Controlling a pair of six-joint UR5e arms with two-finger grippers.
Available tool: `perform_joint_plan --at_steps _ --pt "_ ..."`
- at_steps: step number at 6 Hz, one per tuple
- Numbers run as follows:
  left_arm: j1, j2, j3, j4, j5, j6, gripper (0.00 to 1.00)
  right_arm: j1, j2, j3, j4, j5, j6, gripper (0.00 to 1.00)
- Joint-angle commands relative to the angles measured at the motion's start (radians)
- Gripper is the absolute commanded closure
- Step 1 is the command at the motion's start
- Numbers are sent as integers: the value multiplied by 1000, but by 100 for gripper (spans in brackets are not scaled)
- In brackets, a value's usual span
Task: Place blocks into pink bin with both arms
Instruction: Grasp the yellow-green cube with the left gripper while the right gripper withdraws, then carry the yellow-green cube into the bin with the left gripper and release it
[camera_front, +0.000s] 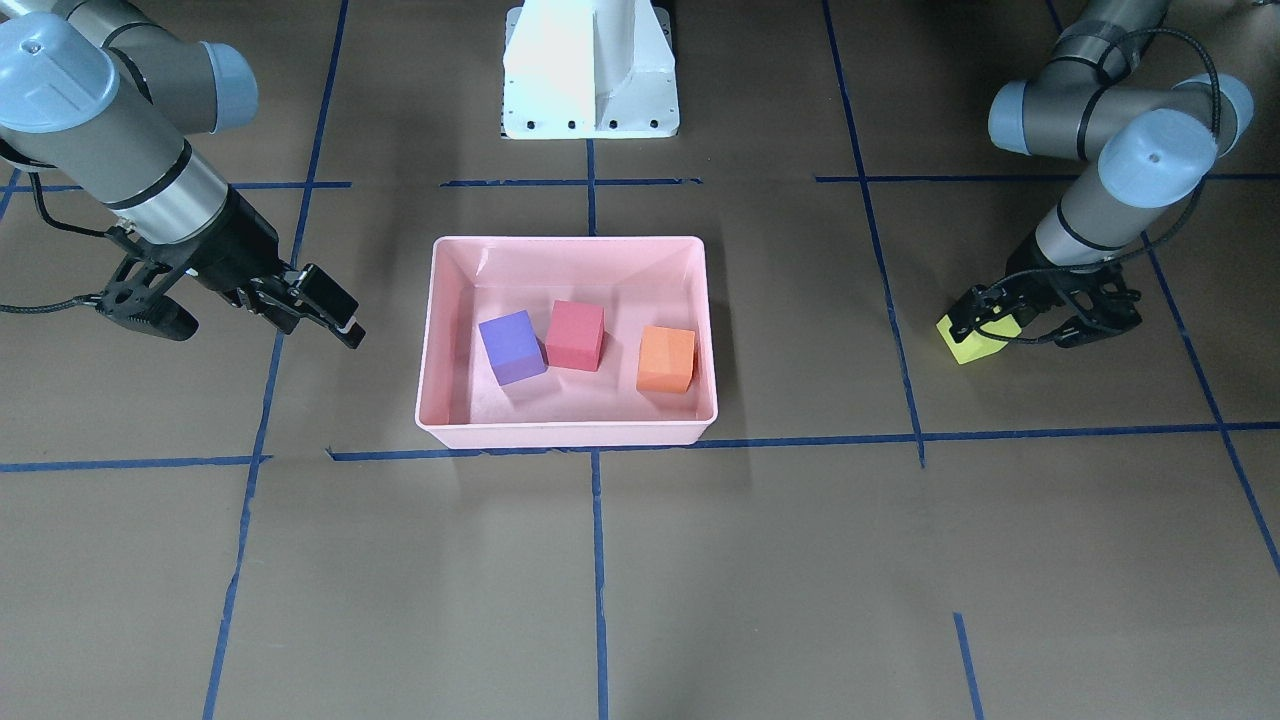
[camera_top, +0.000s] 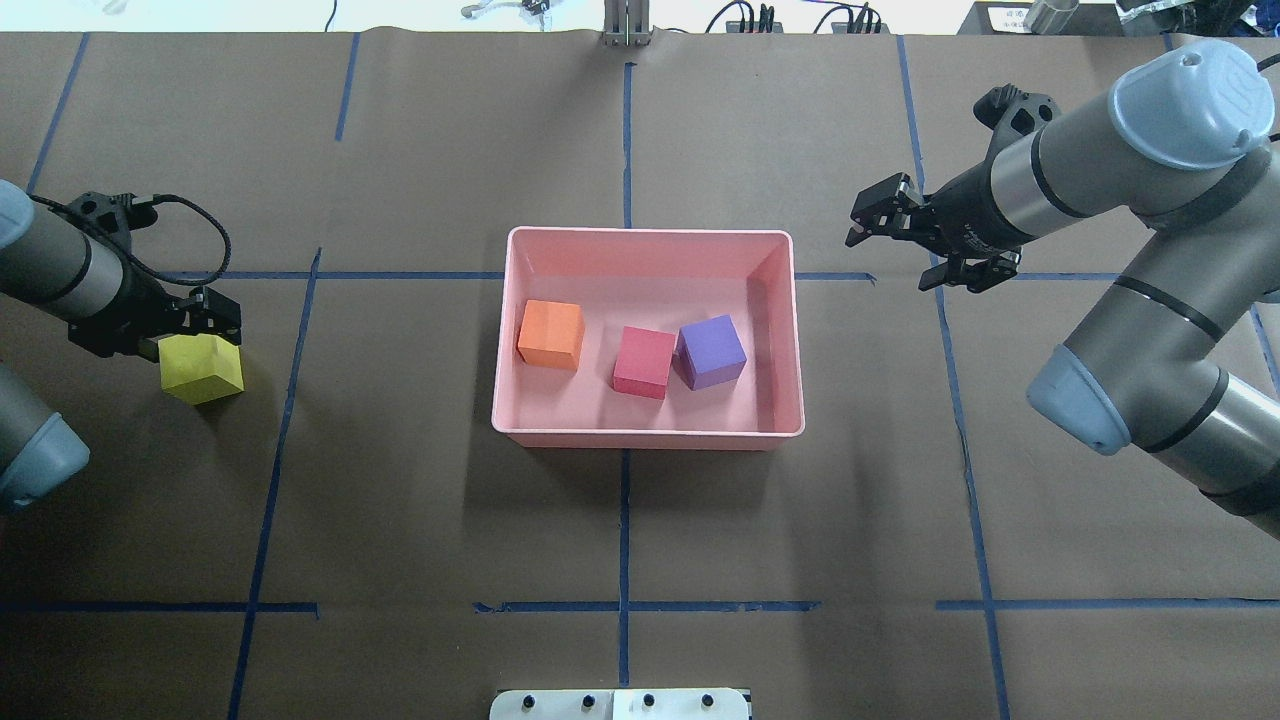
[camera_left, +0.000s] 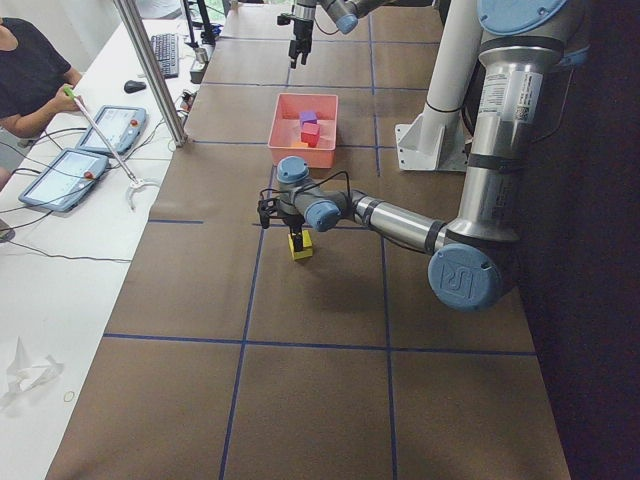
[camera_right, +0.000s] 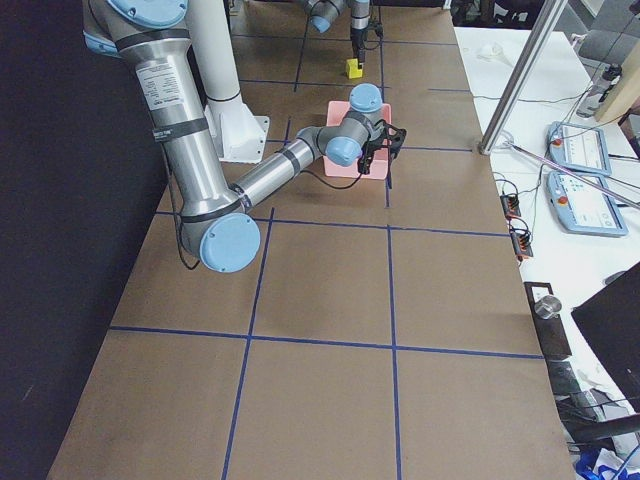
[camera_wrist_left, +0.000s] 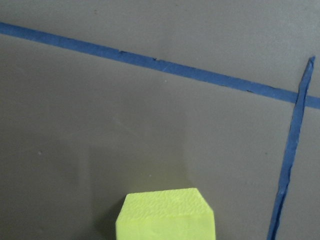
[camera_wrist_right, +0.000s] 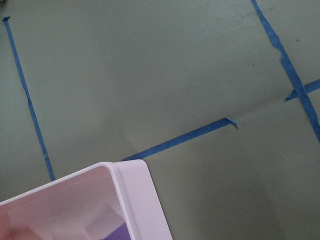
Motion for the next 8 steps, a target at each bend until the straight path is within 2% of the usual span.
perform_joint_plan --at_steps 1,2,3,5,7,8 --pt "48 -7 15 -2 4 2 17 0 -2 -1 0 0 0 0" --pt "50 -8 14 4 9 6 72 -1 -7 -15 0 -3 -2 0" --pt "49 -13 -5 4 4 6 97 0 -9 -15 -1 -5 -2 0" --pt "49 -51 -192 59 -20 -6 100 23 -21 -10 -3 8 -5 0" --pt "79 -373 -244 263 -52 -269 100 61 -67 -12 -3 8 -105 0" --pt "163 -428 -252 270 -30 -276 98 67 -87 -13 -2 8 -135 0"
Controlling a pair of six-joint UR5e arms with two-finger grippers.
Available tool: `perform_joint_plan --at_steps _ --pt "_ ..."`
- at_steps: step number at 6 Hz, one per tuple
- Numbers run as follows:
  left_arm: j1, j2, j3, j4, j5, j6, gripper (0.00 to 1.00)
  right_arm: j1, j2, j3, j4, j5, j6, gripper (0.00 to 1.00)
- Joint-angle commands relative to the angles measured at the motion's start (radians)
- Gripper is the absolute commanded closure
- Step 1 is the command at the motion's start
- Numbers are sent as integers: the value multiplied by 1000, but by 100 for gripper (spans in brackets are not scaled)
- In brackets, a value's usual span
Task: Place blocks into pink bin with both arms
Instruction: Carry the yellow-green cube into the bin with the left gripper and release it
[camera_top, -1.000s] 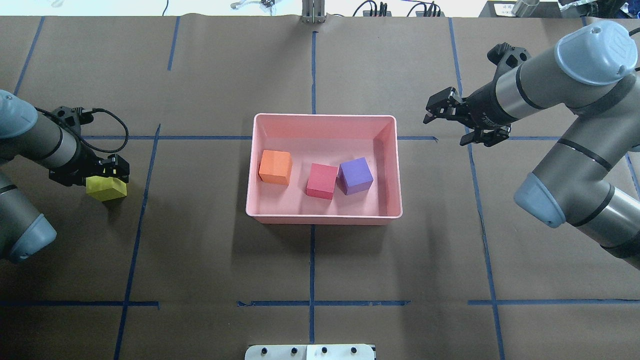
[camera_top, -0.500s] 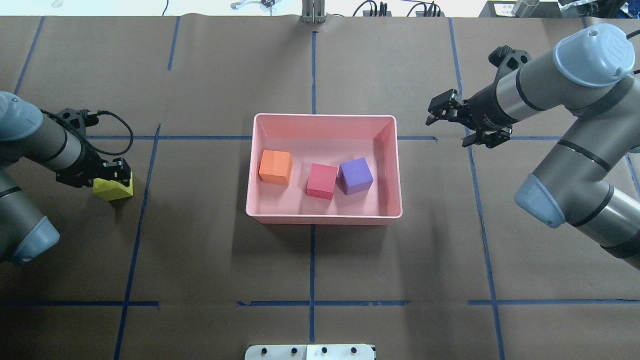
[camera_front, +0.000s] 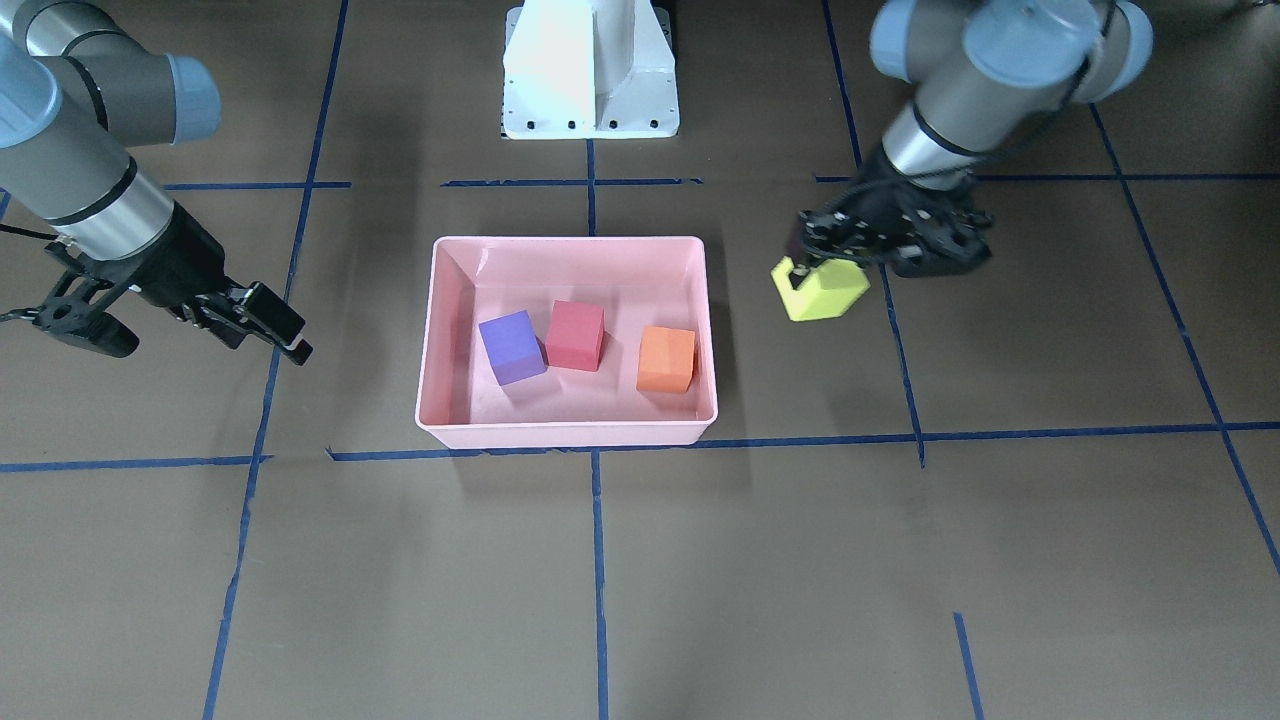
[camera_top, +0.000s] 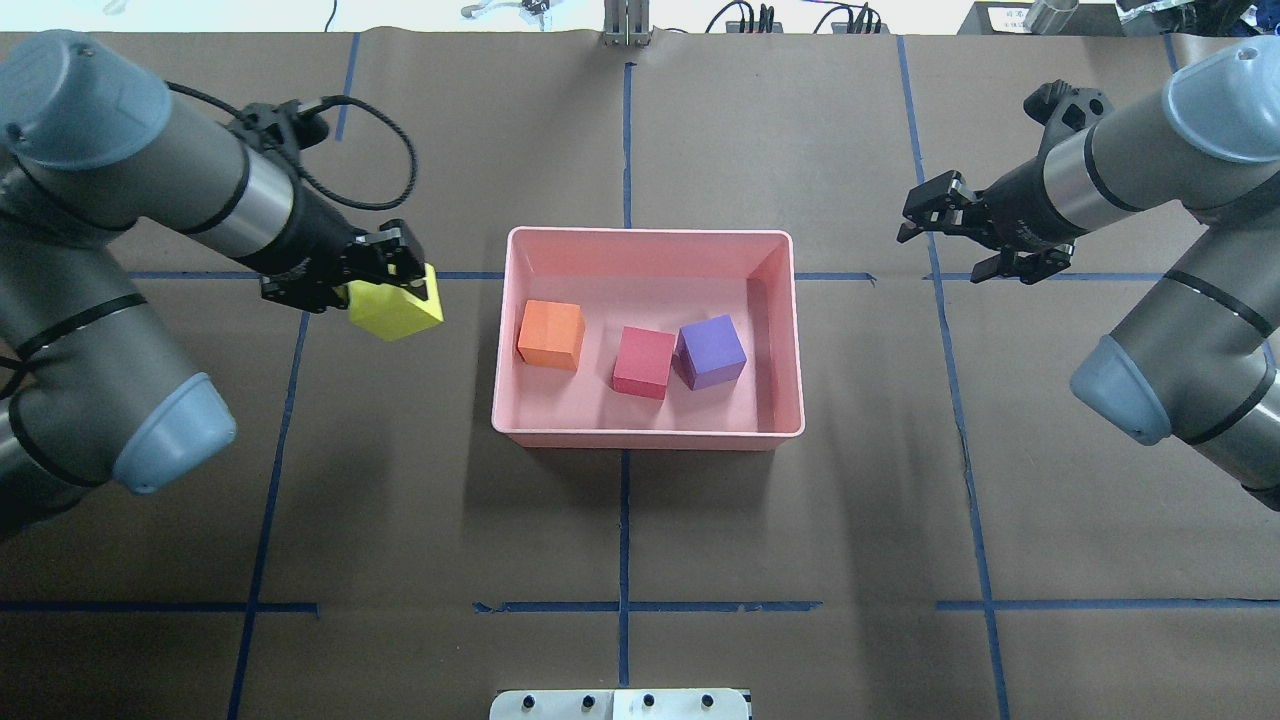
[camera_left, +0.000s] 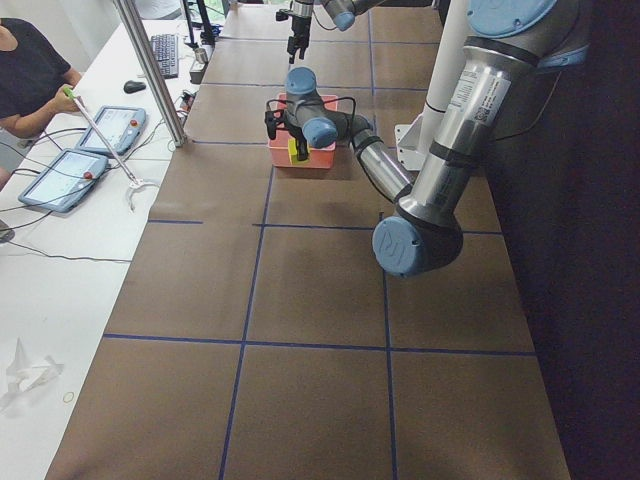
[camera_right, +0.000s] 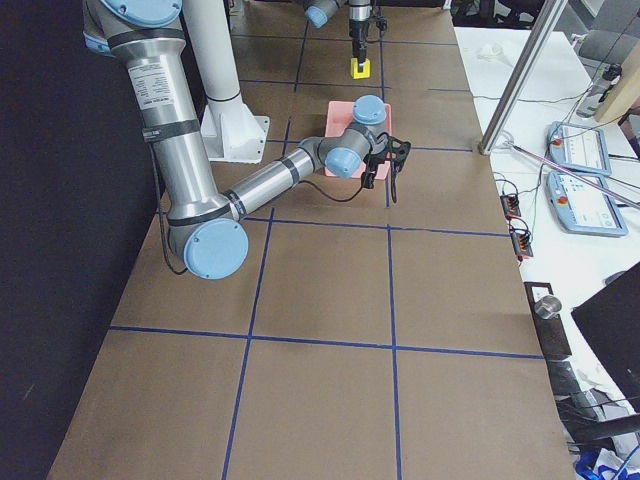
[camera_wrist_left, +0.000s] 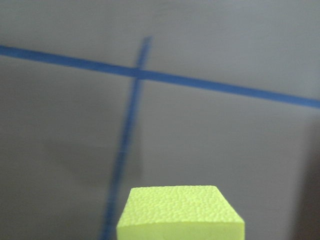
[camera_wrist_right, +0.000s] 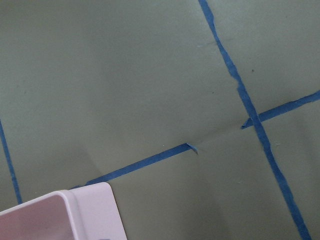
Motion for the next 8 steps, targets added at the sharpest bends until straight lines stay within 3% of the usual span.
perform_joint_plan --at_steps 1,2,3,4,7,8 --pt "128 -130 9 33 80 -39 92 10 -25 2 3 -1 -34 0" --pt "204 -131 29 24 178 -38 80 10 -28 5 3 -1 -34 0" --pt "219 -143 42 21 194 -35 28 10 -28 7 3 -3 -34 0" --pt "217 -140 35 24 197 -35 0 10 -28 7 3 -7 -34 0" --pt "120 -96 -14 30 194 -1 0 24 -44 7 3 -9 -41 0" --pt "67 16 -107 33 191 134 0 78 -77 13 1 6 -123 0"
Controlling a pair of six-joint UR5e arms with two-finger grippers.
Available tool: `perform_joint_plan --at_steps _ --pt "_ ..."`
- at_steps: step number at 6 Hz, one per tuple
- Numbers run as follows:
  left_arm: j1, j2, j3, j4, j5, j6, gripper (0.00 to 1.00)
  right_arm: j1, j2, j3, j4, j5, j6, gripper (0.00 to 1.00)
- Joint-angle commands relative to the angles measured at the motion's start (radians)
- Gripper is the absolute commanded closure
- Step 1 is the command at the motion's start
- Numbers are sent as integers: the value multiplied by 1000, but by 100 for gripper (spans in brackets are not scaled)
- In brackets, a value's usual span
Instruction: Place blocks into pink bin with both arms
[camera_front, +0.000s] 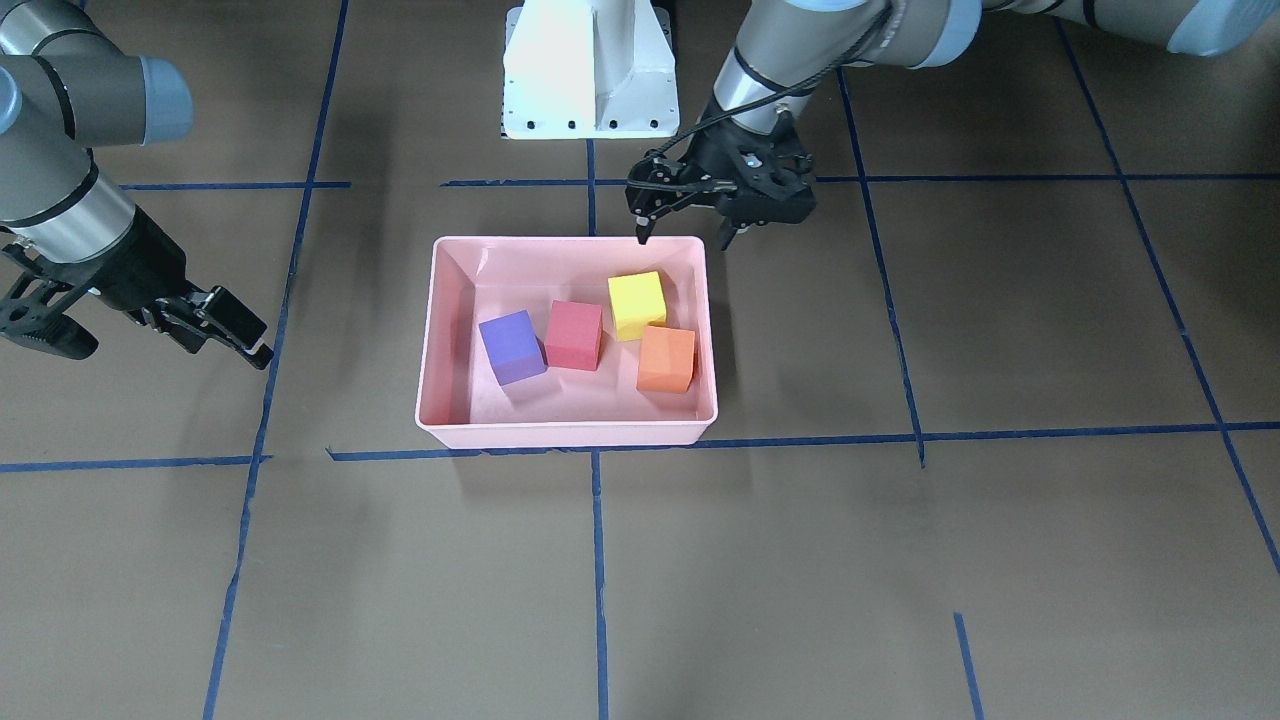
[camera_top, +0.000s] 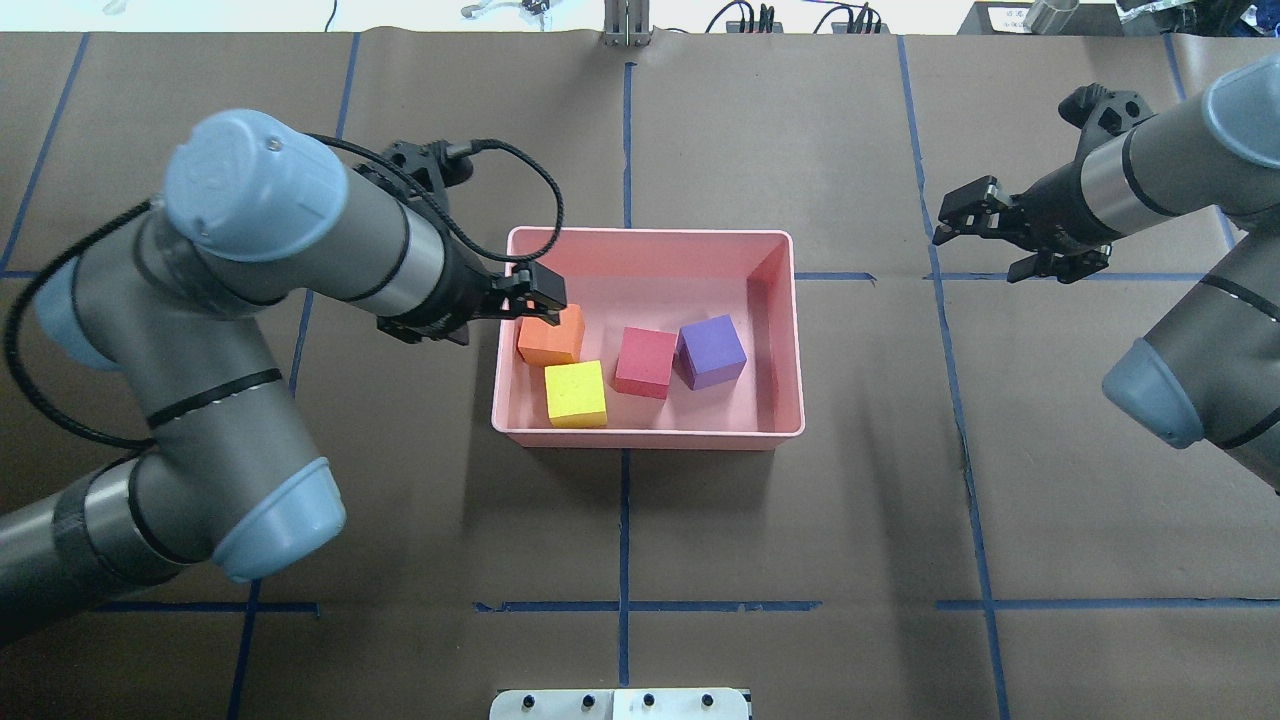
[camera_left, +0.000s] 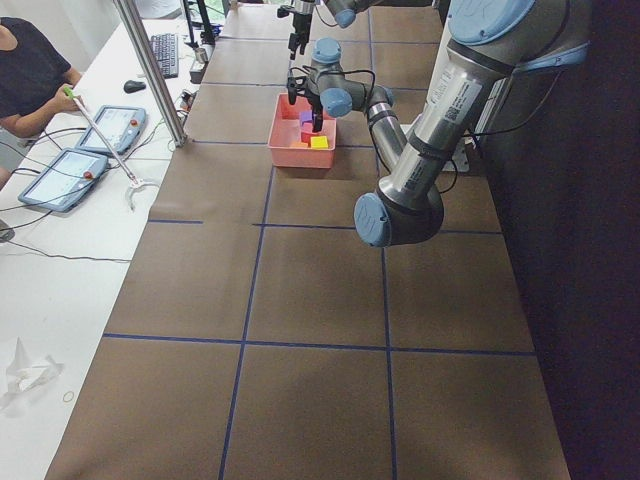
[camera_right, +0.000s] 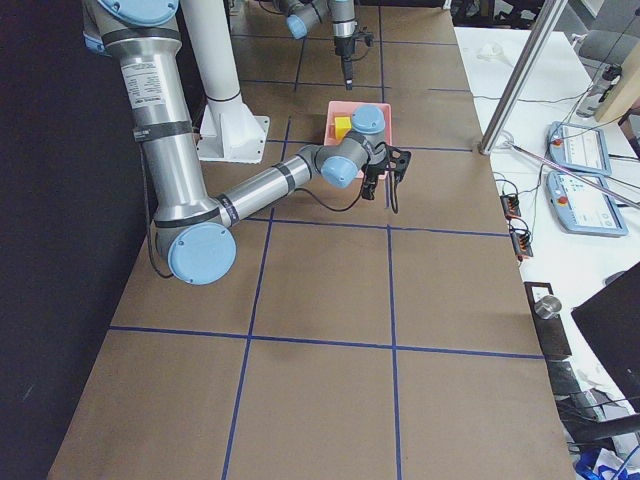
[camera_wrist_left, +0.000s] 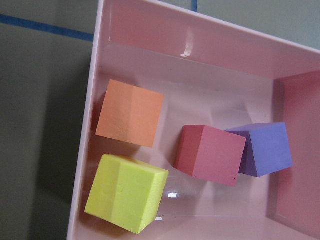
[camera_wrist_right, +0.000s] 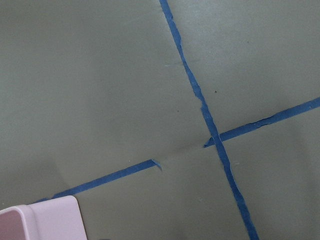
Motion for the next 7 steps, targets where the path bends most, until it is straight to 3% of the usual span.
perform_joint_plan --at_steps 1,3,5,6,7 --pt "-122 224 -122 5 -43 330 0 91 -80 7 -1 27 -215 0" --pt "-319 491 -143 3 -101 779 0 255 -219 -3 -18 100 -600 0" --pt "-506 636 -127 9 -105 1114 0 400 -251 -8 -225 135 -963 0" --pt "-620 655 -57 9 -162 1255 0 494 -257 -7 -356 187 -1144 0" --pt "-782 652 75 41 -333 1410 0 581 -269 -5 -469 189 -1344 0"
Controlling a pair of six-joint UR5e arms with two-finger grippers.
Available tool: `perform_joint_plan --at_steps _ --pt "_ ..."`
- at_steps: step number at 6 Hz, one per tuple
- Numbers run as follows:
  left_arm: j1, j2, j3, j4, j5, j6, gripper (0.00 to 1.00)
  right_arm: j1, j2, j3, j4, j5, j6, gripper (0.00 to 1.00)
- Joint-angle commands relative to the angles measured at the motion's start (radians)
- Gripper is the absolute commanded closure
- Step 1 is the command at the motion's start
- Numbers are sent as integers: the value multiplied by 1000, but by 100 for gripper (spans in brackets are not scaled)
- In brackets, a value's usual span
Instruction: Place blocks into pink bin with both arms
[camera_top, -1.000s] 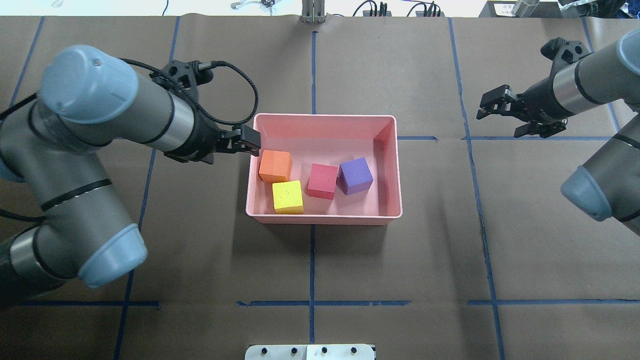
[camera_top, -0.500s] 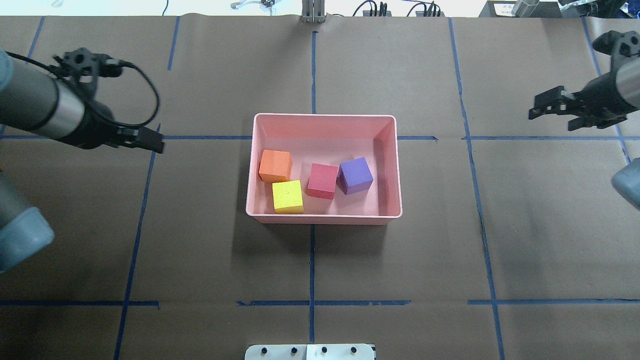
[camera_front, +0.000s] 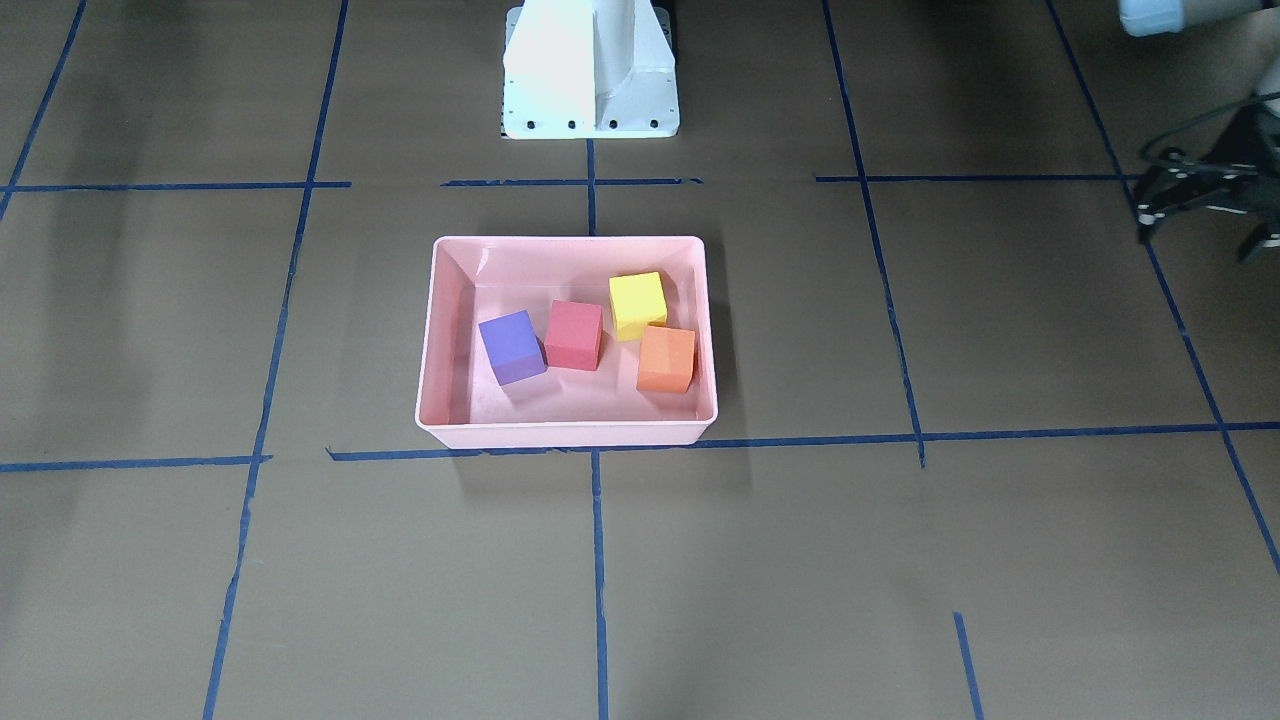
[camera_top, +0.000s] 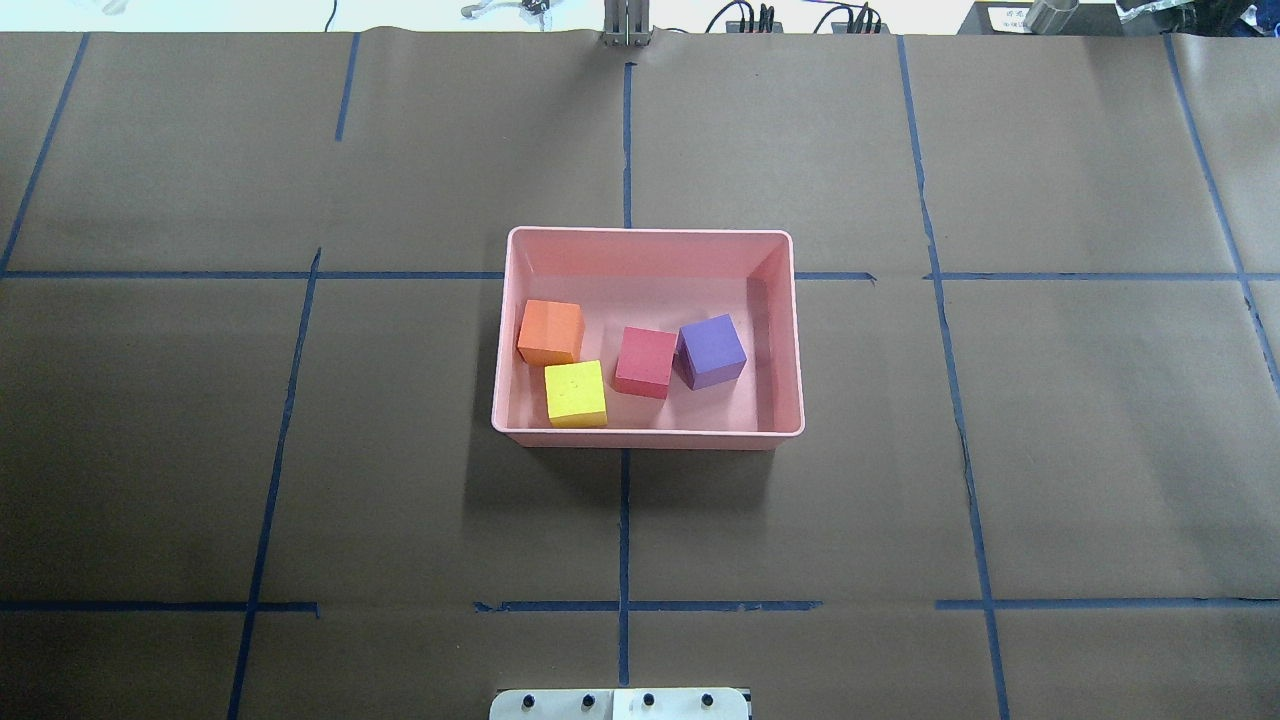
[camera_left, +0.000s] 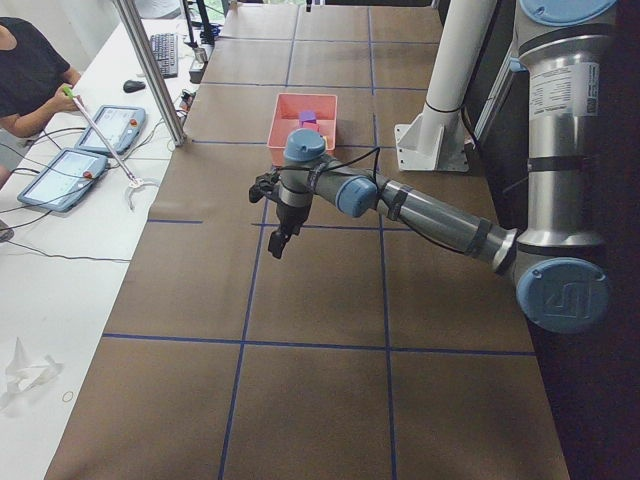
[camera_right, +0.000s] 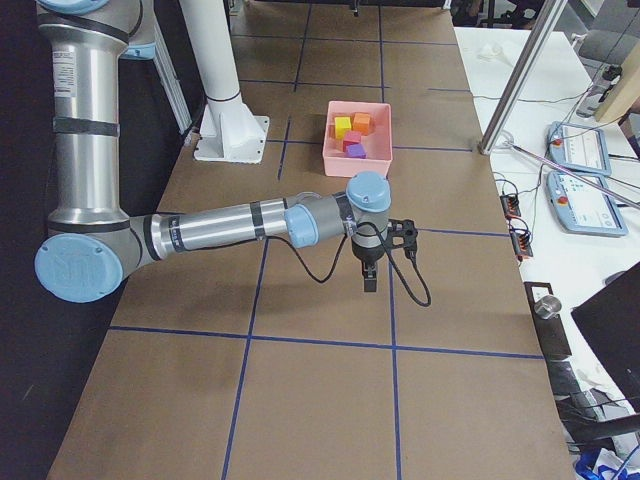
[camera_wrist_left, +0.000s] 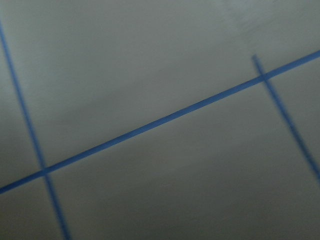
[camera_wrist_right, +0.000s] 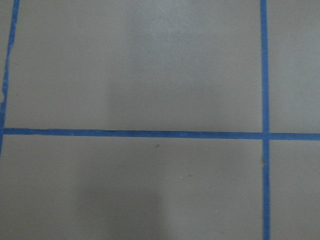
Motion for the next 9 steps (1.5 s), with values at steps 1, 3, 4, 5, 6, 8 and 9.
perform_joint_plan --at_steps 1,3,4,5,6,8,9 --pt "-237 4 200 47 -251 274 0 158 -14 9 -217 15 -325 0" --pt "-249 -1 213 154 -246 273 0 186 -62 12 -253 -17 -403 0" --pt "-250 11 195 169 -186 270 0 186 -85 30 -247 -16 -403 0" --pt "-255 11 184 169 -189 273 0 184 -91 40 -245 -10 -403 0" --pt "-253 11 190 170 -189 266 0 186 -111 44 -245 1 -402 0" --pt "-252 16 195 160 -197 266 0 184 -114 32 -245 -13 -393 0" --pt "-252 16 201 158 -197 255 0 184 -114 29 -245 -9 -393 0"
